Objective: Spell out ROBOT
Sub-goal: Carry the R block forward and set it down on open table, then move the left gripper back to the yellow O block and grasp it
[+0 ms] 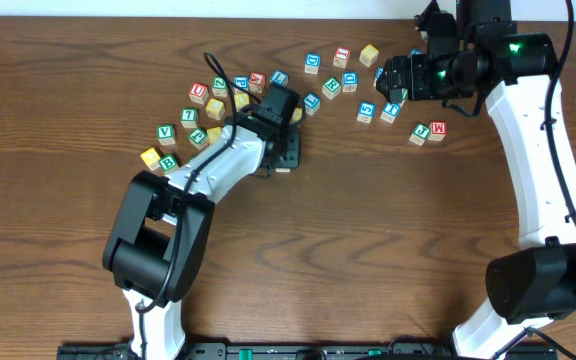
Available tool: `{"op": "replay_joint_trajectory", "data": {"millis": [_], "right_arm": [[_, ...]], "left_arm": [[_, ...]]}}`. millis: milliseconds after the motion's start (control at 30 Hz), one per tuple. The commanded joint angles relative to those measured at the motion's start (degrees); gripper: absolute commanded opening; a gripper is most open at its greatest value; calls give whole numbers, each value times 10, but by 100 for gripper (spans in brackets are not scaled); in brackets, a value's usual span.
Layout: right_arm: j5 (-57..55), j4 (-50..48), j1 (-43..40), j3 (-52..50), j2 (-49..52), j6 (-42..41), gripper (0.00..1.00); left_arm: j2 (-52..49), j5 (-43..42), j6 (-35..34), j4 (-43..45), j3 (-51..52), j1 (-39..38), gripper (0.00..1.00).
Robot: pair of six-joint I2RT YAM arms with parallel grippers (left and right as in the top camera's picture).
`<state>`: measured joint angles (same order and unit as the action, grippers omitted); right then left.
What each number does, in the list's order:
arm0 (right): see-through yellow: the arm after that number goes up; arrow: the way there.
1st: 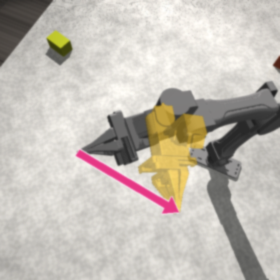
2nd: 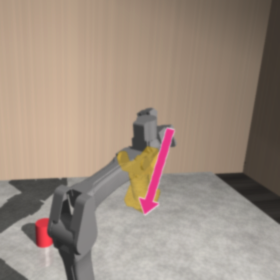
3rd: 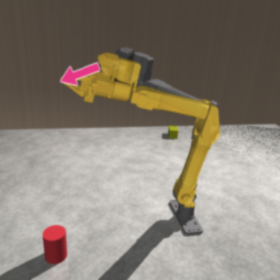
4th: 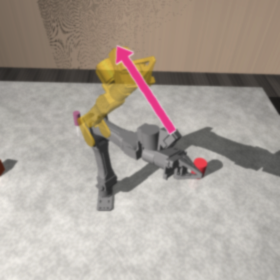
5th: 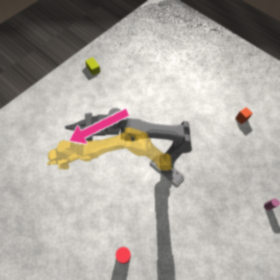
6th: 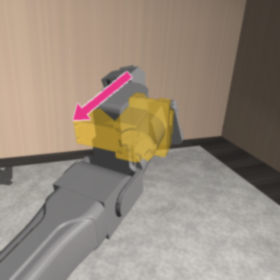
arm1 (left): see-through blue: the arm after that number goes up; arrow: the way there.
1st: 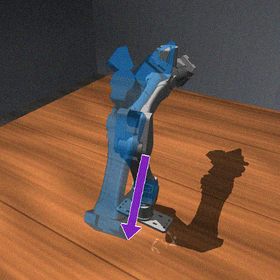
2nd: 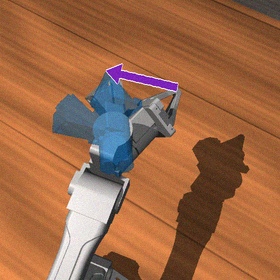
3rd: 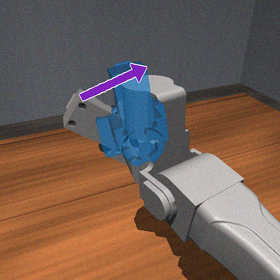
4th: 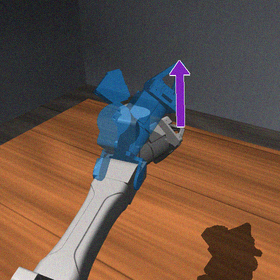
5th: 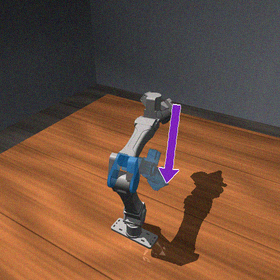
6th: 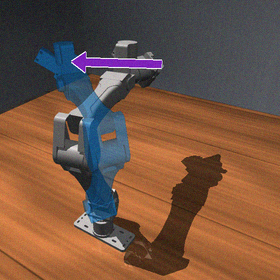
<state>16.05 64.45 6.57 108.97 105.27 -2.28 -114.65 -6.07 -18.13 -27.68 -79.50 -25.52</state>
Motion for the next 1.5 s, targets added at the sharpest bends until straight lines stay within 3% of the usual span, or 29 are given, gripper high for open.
{"op": "replay_joint_trajectory", "data": {"millis": [0, 333, 600, 967, 1000, 1033, 1100, 1467], "right_arm": [[-1, -1, 3, 8, -1, 7, 99], [-1, -1, 3, 8, -1, 7, 99], [9, 8, 3, 8, -1, 6, 99], [12, 10, 7, 8, -1, 6, 99], [12, 10, 7, 8, -1, 6, 99], [12, 10, 7, 8, -1, 6, 99], [12, 10, 7, 8, -1, 6, 99], [8, 14, 7, 8, -1, 6, 99]], "left_arm": [[42, 5, 5, -5, -59, 24, 42], [62, 32, 26, -13, -159, 75, 43], [-40, 103, 59, -124, -334, 92, 43], [-117, 114, 15, -123, -339, 91, 43], [-124, 115, 7, -124, -339, 91, 45], [-128, 115, 0, -124, -339, 91, 54], [-139, 115, -2, -124, -339, 91, 56], [-184, 120, -45, -132, -338, 89, 56]]}}
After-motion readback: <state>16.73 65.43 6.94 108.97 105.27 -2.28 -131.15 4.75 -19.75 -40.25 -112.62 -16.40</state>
